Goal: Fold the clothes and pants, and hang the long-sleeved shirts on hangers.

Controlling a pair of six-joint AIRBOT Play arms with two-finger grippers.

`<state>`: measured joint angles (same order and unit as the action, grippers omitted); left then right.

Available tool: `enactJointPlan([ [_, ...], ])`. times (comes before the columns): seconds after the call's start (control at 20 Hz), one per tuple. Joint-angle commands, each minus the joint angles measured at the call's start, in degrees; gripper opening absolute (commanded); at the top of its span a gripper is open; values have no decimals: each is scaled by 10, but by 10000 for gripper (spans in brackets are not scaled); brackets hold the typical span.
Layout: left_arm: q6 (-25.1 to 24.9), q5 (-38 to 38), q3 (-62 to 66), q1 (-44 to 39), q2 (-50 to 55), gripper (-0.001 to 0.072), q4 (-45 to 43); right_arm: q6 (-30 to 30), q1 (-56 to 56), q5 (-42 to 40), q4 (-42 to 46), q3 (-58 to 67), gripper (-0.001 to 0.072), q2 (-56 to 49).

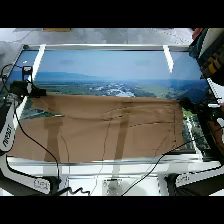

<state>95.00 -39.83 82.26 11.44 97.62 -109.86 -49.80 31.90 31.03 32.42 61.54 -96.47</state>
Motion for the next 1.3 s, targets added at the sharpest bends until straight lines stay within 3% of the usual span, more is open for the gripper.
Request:
enactJointPlan([
  [0.0,4,46,0,-3,4,698,6,0,-2,-2,-7,4,28,0],
  [0.1,25,7,0,-1,2,688,4,0,-2,-2,-7,4,28,0],
  [0.15,59,-27,0,4,2,686,4,0,-2,-2,-6,4,28,0],
  [0.25,119,-92,0,19,3,537,7,0,-2,-2,-6,4,28,0],
  [0.3,122,-118,0,30,3,530,13,0,-2,-2,-6,4,28,0],
  [0.6,122,-148,0,102,3,535,185,0,-2,-2,9,4,28,0],
  [0.7,122,-143,0,110,6,613,205,0,-2,-2,9,4,28,0],
  [1.05,122,-111,0,113,60,597,322,0,-2,-1,9,4,28,0],
  [1.15,122,-87,0,113,73,500,344,0,-2,-1,9,4,28,0],
  [1.25,122,-62,0,112,75,282,345,0,-2,-2,9,4,28,0],
])
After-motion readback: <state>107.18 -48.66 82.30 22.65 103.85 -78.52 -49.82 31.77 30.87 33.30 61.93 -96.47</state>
